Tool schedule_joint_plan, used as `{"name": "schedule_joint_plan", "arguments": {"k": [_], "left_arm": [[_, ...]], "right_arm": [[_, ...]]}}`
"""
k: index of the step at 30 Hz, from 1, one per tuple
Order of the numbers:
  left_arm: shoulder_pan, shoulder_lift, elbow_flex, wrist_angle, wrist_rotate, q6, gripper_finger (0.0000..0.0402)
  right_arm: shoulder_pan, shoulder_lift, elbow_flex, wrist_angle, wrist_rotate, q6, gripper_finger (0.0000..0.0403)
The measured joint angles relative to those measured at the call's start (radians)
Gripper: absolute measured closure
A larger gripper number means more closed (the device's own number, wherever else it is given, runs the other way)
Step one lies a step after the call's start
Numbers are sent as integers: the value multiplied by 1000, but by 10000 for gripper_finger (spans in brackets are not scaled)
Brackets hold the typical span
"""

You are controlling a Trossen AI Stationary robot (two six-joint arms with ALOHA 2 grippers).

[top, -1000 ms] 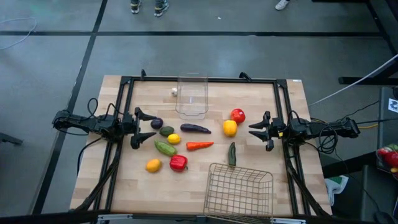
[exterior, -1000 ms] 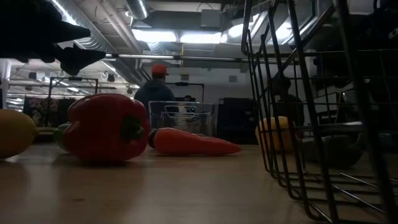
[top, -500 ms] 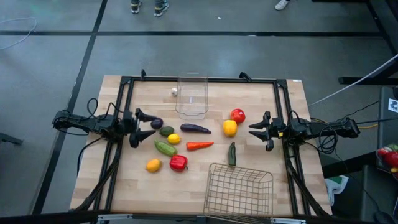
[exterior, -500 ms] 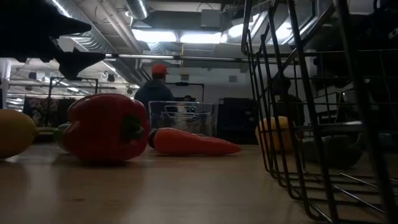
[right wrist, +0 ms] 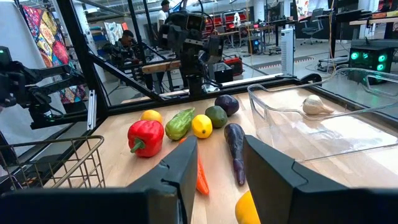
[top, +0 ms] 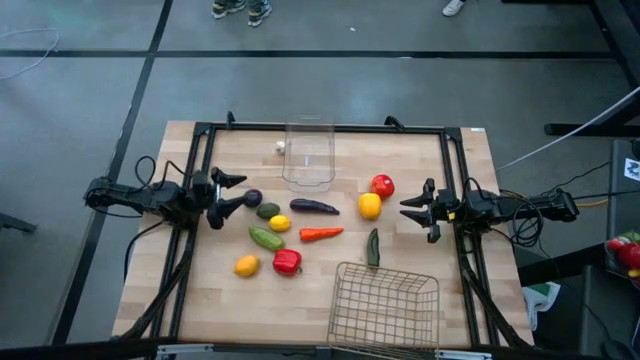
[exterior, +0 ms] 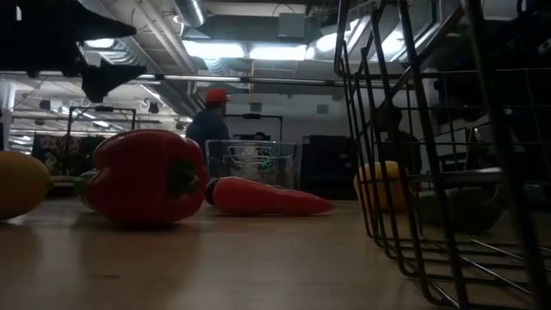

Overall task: Sort produce into baskets
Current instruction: Put the purple onion into the transparent bin

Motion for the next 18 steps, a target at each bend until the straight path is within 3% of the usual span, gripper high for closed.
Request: {"name": "schedule_joint_plan", "arguments": {"k": [11,18], "left_arm": [[50,78,125,-15,-1,115,39],[81,216,259,-160,-1,129,39]], "right_arm": [[0,0,0,0,0,0,276],[0,0,0,0,0,0,276]]}}
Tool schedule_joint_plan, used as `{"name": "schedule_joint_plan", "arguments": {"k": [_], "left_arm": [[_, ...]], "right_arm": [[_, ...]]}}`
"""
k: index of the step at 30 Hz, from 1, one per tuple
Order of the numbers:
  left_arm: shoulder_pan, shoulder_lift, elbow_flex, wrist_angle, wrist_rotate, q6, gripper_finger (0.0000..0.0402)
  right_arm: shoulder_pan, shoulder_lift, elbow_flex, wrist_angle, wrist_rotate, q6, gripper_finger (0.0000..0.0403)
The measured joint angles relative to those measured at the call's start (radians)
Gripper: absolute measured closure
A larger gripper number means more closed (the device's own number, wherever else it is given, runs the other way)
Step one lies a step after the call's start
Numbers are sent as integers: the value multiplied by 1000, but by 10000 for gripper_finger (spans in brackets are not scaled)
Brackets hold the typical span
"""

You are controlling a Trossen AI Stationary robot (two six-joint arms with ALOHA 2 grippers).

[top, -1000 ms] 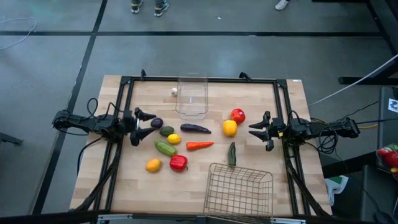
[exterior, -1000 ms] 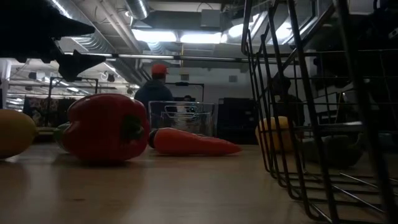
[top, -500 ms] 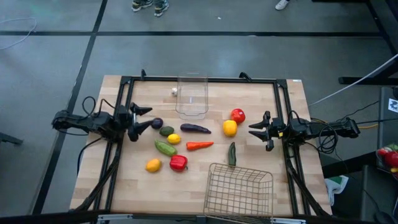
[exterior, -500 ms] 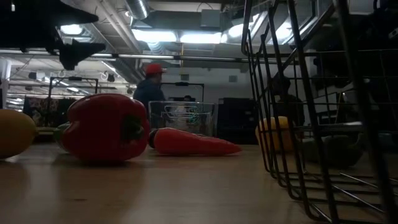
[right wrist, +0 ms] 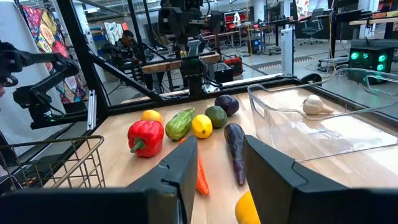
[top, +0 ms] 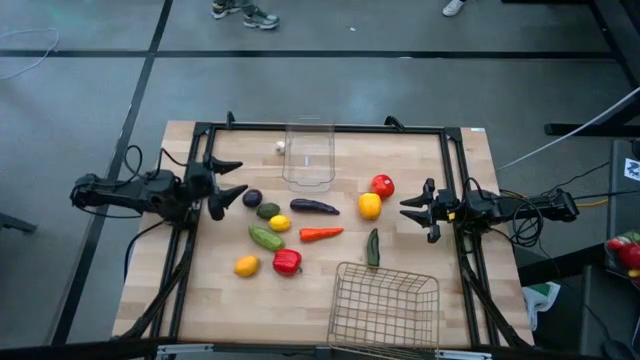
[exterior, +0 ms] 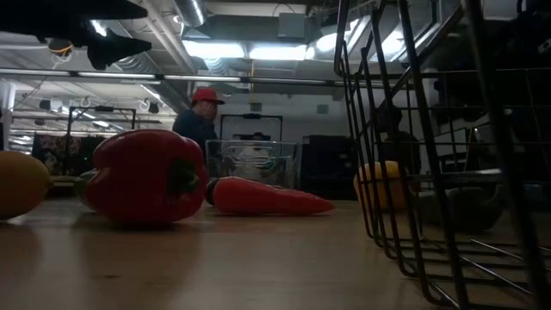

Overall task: Sort produce into baskets
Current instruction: Put the purple onion into the transparent bin

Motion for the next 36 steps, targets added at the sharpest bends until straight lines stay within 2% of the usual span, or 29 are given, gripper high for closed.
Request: {"name": "schedule_joint_plan", "arguments": {"k": [11,18,27,36], "left_arm": [[49,220,230,-276,1,-29,39],[83,358,359,-537,27,-129,39],[116,546,386,-770,145,-197,39],[145,708,386,-796,149,-225,39]], "right_arm": [[0,0,0,0,0,0,276],[0,0,0,0,0,0,276],[0,0,0,0,0,0,276],[0,0,0,0,0,0,276]]}}
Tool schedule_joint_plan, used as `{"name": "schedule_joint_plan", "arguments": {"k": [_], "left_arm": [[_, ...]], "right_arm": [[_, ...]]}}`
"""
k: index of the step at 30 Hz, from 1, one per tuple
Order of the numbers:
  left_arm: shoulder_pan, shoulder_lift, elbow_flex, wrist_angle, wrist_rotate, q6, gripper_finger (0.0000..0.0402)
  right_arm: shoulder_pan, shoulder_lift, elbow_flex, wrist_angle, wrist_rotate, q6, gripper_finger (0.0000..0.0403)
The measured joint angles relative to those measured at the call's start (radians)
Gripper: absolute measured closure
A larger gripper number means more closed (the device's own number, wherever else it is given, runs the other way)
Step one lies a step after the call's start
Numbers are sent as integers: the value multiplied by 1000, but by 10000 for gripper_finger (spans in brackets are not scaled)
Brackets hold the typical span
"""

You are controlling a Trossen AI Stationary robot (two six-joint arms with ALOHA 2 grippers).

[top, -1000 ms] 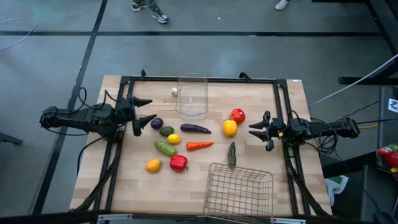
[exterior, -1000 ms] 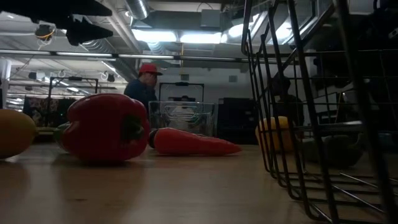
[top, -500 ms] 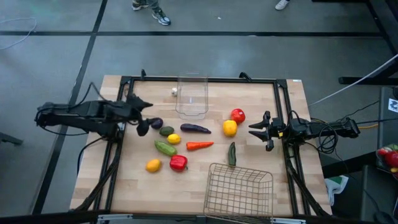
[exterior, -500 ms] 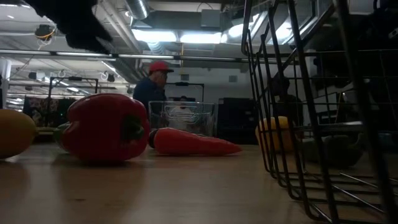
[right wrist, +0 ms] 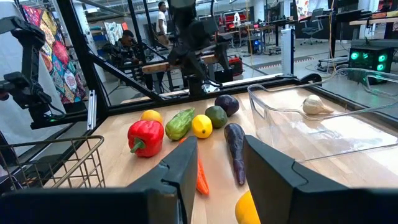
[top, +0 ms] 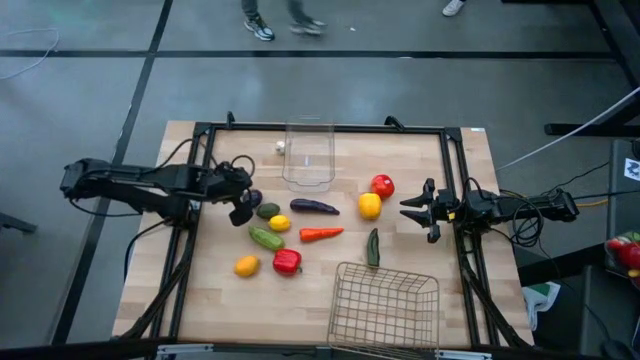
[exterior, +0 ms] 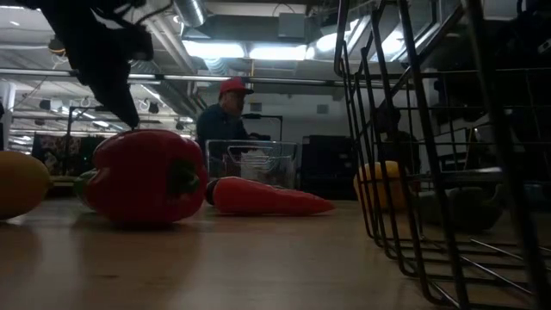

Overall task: Sort produce into baskets
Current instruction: Put the purple onion into the transparent bin

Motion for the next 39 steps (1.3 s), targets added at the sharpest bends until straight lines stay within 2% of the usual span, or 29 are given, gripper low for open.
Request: {"name": "schedule_joint_plan", "arguments": {"k": [8,21,39], "left_arm": [[45,116,0,0,7,-10,39],[133,260,0,-14,101,-13,39],[165,409,0,56,111,123,39]], "right_arm": [[0,0,0,0,0,0,276],[0,0,0,0,0,0,276],[0,0,0,0,0,0,276]]}}
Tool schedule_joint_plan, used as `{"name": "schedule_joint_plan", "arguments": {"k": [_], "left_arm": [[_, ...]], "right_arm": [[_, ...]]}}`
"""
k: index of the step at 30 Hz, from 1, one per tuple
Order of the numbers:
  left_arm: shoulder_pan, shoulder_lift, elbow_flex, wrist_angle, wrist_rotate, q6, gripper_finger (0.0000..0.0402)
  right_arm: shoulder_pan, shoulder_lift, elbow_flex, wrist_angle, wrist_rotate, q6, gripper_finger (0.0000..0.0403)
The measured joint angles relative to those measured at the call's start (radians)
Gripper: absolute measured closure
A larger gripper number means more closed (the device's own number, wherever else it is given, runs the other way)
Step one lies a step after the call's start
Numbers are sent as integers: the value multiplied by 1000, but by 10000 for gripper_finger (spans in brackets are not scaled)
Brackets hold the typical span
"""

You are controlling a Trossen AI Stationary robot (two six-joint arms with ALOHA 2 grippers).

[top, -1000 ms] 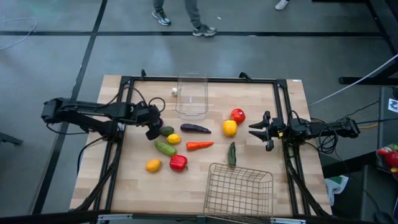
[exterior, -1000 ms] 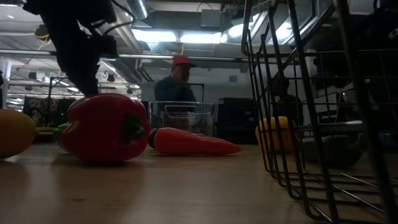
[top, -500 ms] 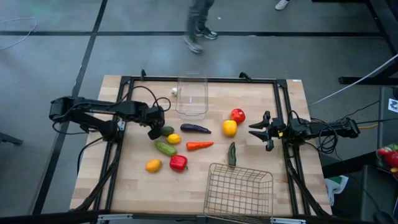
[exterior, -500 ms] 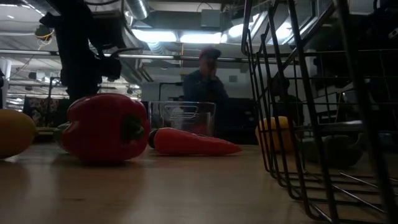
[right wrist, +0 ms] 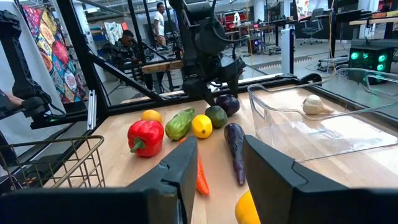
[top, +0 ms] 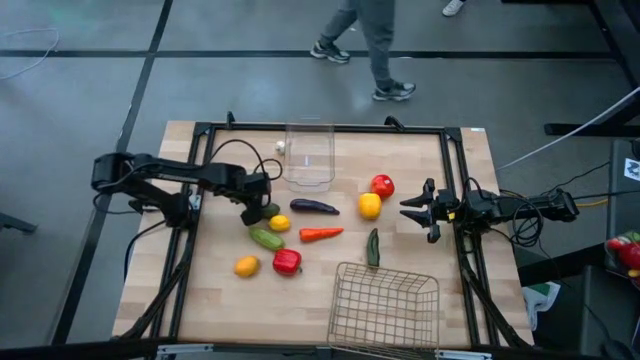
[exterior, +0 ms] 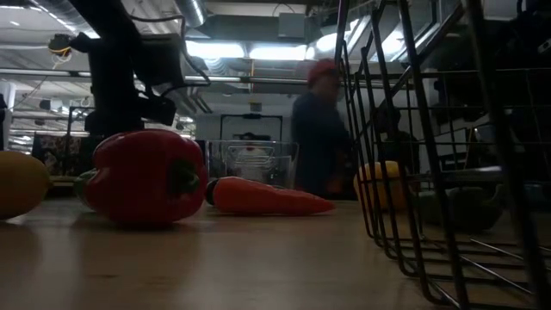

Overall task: Sort produce into baskets
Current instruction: Put the purple onion into the transparent bin

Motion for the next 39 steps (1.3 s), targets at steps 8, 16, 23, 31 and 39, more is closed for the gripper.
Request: {"name": "schedule_joint_plan", "arguments": {"k": [8,16,23,31,39], "left_arm": [[0,53,0,14,0,11,39],[0,77,0,18,0,11,39],[0,77,0,17,0,12,81],[0,77,7,1,-1,14,126],[0,77,97,-80,-1,60,122]], "right_arm": [[0,0,0,0,0,0,276],[0,0,0,0,0,0,276],[0,0,0,0,0,0,276],[0,0,0,0,0,0,276],[0,0,0,0,0,0,276]]}}
